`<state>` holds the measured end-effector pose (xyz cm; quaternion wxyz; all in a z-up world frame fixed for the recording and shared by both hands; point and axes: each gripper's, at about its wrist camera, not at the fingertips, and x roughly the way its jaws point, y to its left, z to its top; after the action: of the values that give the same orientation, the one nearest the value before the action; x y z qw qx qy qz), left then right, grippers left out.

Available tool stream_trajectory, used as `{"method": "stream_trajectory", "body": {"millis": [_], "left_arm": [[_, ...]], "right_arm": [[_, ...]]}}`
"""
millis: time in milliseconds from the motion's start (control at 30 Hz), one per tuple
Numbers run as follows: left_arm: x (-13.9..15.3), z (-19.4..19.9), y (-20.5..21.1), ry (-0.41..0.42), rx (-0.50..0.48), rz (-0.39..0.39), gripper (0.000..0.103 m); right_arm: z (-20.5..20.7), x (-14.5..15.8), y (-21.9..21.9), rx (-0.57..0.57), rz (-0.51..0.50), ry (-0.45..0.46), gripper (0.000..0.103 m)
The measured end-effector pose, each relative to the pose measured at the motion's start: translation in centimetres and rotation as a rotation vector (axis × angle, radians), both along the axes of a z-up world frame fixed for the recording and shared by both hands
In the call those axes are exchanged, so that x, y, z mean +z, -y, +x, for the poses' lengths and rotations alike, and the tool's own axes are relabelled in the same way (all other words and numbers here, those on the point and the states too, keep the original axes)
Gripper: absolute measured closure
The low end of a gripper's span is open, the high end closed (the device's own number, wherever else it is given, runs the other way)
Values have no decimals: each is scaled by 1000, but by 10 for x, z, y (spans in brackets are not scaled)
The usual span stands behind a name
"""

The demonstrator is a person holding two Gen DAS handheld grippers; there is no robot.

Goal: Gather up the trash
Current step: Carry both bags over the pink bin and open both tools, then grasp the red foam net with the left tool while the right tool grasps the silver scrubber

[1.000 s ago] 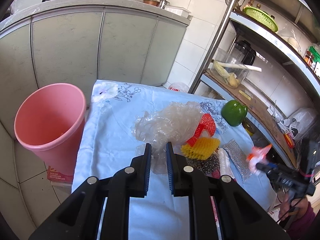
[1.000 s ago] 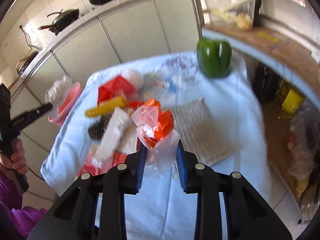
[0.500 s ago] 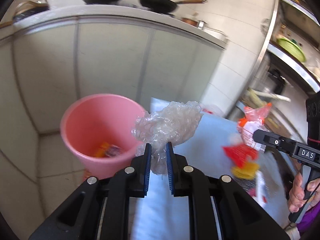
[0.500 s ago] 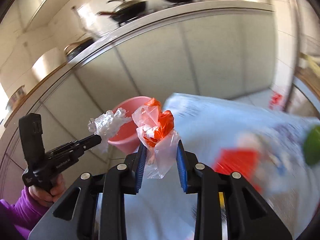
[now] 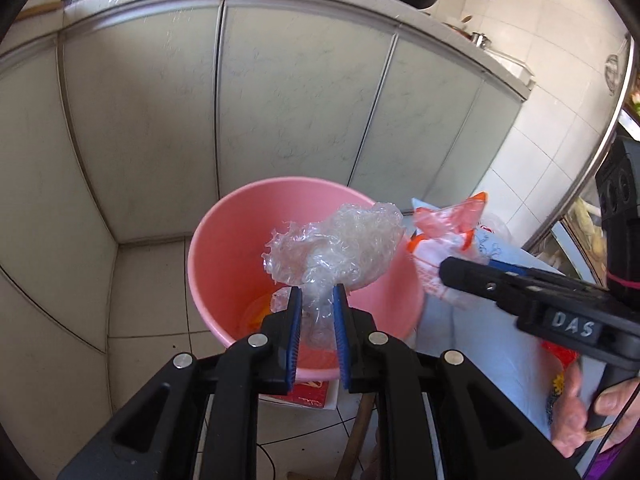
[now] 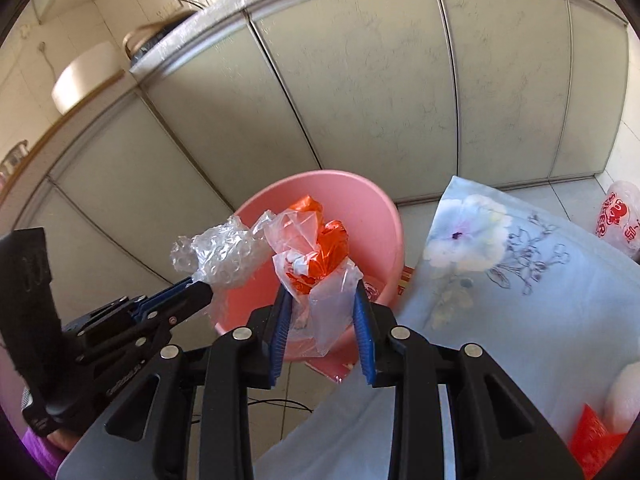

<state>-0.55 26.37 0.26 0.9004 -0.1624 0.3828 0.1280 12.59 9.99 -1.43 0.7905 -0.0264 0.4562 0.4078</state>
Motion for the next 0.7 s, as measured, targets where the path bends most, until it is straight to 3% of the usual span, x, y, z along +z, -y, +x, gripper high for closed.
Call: {"method": "stream_trajectory", "body": {"millis": [167, 233, 467, 700], "left_arm": [[-8, 10, -13, -15, 35, -60, 79], [-6, 7, -15, -4, 34, -55, 71], [16, -7, 1, 57, 2, -55, 69], [33, -27, 42, 87, -94, -94, 69]], "right_arm": [[10, -11, -14, 10, -2, -43, 56], [7, -9, -14, 24, 8, -41, 51], [-19, 15, 7, 18, 22, 41, 50], [-64, 42, 80, -47, 51, 75, 51]]}}
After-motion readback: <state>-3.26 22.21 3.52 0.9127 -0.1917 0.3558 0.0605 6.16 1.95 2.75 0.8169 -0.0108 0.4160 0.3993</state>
